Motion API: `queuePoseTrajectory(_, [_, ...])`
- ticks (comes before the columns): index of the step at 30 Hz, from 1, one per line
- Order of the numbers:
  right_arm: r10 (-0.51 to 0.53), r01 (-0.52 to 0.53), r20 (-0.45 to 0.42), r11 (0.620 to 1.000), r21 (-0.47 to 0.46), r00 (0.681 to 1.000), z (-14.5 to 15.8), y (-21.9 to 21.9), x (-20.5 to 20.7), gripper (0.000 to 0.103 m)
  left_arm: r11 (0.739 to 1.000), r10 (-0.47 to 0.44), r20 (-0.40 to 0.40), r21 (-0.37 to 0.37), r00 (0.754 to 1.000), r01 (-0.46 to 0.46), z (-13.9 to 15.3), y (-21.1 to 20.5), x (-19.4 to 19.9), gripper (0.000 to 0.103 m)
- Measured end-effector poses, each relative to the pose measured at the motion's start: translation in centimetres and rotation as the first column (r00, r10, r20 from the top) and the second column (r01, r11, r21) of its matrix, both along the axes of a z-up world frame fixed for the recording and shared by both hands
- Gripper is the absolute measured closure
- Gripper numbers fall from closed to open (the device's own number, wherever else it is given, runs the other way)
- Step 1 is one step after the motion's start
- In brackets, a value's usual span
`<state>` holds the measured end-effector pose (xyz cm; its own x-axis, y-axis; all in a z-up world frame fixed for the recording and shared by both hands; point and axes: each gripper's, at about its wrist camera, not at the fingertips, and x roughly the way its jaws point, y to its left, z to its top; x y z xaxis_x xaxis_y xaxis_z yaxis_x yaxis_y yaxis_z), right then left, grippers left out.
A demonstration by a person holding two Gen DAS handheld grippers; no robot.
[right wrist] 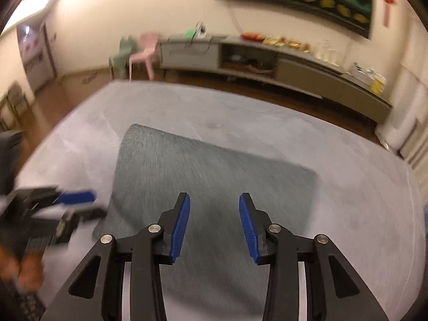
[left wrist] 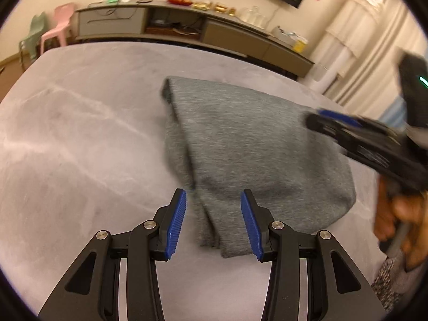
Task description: Fold clothes
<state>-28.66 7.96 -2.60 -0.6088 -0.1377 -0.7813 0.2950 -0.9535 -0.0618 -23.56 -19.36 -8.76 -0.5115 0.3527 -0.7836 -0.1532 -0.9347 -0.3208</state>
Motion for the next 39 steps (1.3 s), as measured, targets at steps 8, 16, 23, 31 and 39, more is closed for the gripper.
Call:
queuePoseTrajectory(8, [-0.006,-0.033,0.261,0.989,0.144,0.965,-4.8,-1.2,-7.7,0.064,0.978,0.151,0.057,0.140,0.987,-0.158,-0.1,-6.9,-0.5,0.058])
queuePoseTrajectory(16, [0.051,-0.063,0.149,0.995,0.078,0.988,3.4,-3.1,-6.5,0.061,0.988,0.079,0.001,0.133,0.997,-0.078,1.5,-4.5,0.6,0.058])
queuePoseTrajectory(23, [0.199,-0.270,0.272,0.928,0.257,0.942,-6.0,-8.3,-5.8,0.061,0.993,0.062,0.003,0.097,0.998,-0.062,1.7,-2.3,-0.2,0.058])
queuePoseTrajectory(31, [0.082,-0.085,0.122,0.996,0.022,0.989,-3.0,5.3,-2.0,0.059,0.997,-0.066,-0.026,0.029,0.998,0.066,1.9,1.8,0.7,0.058])
queuePoseTrajectory(39, [-0.032,0.055,0.170,0.990,-0.130,0.985,-11.0,16.2,0.5,0.055,0.984,-0.151,-0.048,-0.102,0.987,0.146,1.7,7.6,2.3,0.056])
